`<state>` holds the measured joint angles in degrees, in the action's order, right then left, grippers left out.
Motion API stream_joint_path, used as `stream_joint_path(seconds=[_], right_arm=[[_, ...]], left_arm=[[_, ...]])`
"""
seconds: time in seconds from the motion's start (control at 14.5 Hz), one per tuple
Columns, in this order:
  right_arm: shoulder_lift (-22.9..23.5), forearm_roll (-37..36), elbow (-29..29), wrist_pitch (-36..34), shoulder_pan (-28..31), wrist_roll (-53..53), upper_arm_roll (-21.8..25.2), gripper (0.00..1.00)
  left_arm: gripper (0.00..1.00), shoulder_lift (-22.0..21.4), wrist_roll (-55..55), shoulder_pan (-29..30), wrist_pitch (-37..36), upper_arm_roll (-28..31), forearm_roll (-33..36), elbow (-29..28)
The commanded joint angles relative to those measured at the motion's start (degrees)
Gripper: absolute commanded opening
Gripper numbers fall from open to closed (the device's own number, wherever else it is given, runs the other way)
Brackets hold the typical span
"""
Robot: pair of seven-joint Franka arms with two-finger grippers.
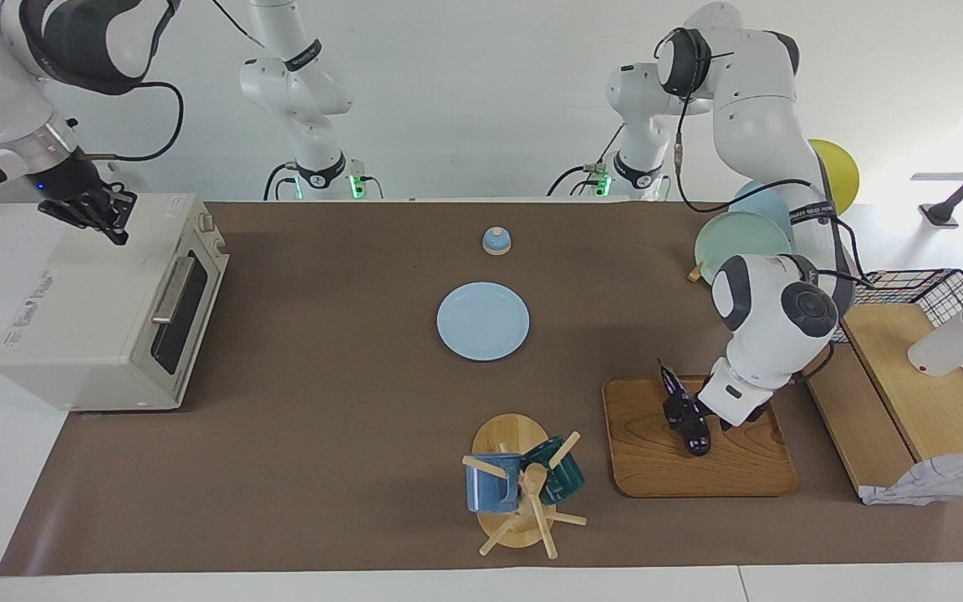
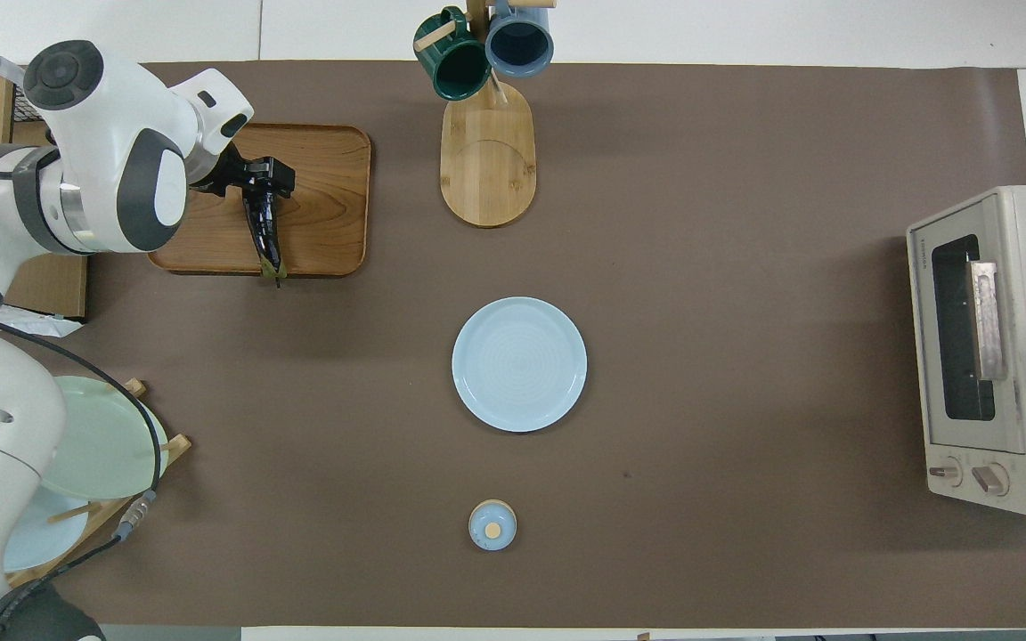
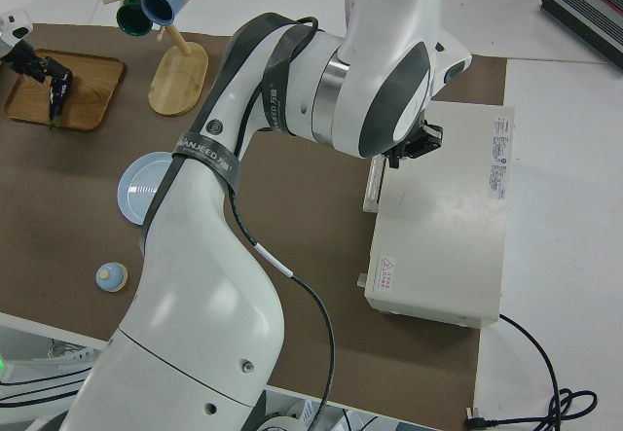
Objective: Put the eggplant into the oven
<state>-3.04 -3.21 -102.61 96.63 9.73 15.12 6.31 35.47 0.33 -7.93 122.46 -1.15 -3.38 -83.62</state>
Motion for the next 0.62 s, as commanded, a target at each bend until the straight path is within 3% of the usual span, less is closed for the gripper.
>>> stream_joint_path(seconds=[0.0, 0.21, 0.55], right_arm=[[-1.1, -1.72, -5.57, 5.57, -1.37, -2.98, -0.77, 0.0], [1.2, -2.07, -4.18, 7.79, -3.48, -3.86, -0.77, 0.0], [3.04, -1.89, -6.63, 11.65, -3.49, -5.62, -0.86, 0.0]], left_arm=[[1.0, -0.48, 1.77, 0.1, 1.9, 0.27, 1.01, -1.8], [1.0, -1.01, 1.78, 0.19, 4.36, 0.18, 0.84, -4.09], [0.97, -1.36, 1.86, 0.37, 5.16, 0.18, 0.84, -4.97]])
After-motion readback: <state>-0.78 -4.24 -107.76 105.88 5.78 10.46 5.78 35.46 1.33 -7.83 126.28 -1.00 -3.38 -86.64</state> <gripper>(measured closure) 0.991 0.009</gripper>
